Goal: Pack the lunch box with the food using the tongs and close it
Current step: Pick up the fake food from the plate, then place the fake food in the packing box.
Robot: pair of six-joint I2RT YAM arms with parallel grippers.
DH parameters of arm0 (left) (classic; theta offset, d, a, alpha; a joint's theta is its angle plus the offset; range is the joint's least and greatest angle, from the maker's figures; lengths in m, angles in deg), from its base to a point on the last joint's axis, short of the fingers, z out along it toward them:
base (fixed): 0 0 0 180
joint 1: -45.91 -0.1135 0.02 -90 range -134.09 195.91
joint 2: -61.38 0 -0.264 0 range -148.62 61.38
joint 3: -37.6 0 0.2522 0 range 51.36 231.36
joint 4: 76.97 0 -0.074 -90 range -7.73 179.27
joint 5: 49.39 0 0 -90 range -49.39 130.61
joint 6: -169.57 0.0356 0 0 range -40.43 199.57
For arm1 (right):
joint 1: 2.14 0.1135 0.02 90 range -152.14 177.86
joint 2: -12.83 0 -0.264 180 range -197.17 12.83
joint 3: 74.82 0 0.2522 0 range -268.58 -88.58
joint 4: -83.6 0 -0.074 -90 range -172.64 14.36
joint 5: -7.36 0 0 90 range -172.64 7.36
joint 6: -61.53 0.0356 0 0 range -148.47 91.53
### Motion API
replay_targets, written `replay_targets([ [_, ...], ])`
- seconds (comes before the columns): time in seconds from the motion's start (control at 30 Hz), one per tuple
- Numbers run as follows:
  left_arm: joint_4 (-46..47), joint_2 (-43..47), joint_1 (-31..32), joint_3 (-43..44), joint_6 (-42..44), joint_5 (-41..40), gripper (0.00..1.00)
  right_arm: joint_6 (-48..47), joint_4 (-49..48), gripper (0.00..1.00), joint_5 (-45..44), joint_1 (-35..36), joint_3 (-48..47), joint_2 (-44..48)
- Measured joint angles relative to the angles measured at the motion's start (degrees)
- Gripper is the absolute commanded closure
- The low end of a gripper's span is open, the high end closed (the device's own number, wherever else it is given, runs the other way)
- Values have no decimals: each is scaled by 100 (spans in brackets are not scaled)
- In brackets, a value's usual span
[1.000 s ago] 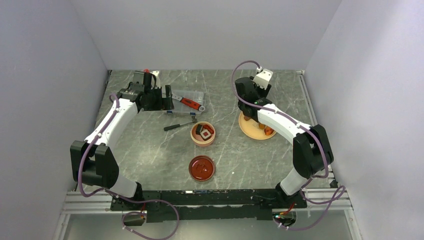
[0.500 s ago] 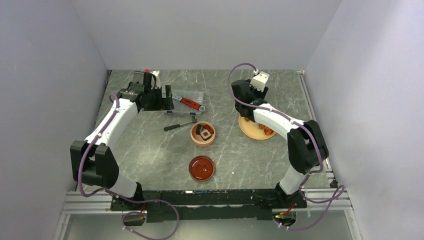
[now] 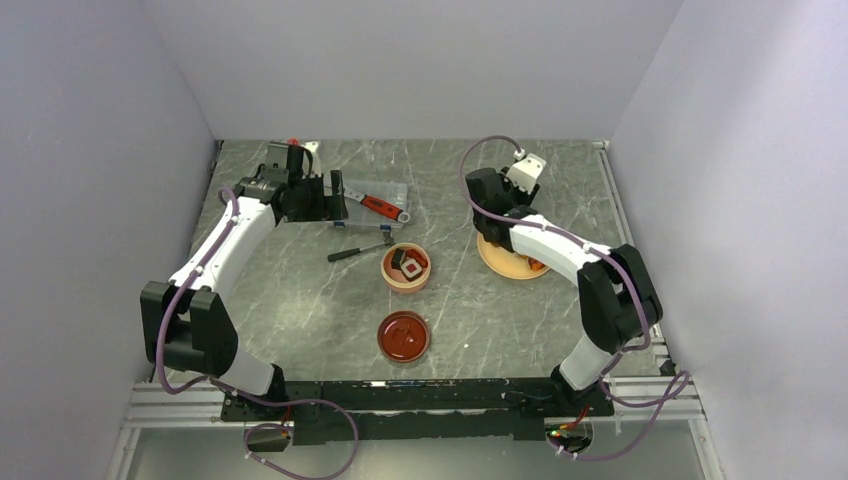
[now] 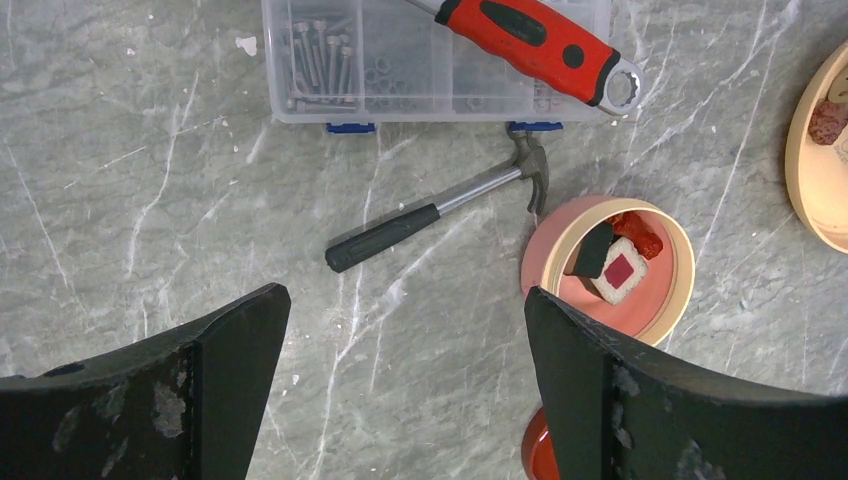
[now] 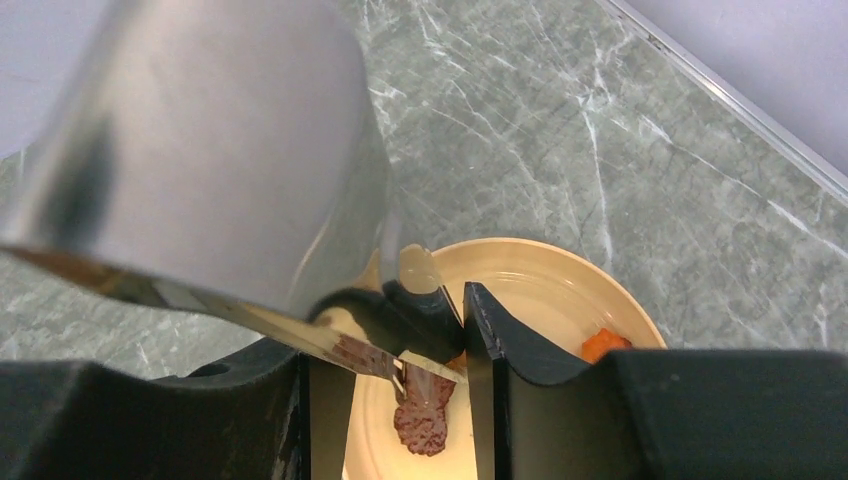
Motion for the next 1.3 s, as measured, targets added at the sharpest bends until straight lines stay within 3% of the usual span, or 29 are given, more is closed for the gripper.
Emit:
replay_targets([
  [0.27,0,0,0,0,0,0,7,-299,-321,69,286,-4,586,562],
  [0.8,-2,0,0,0,-2,2,7,-1416,-146,72,1217,44,892,1974],
  [1.17,-2,0,0,0,0,-4,7,-2190,96,72,2645,1541,341,2157],
  [1.3,-2,0,0,0,0,-11,6,-2225,109,72,2767,1954,-103,1943],
])
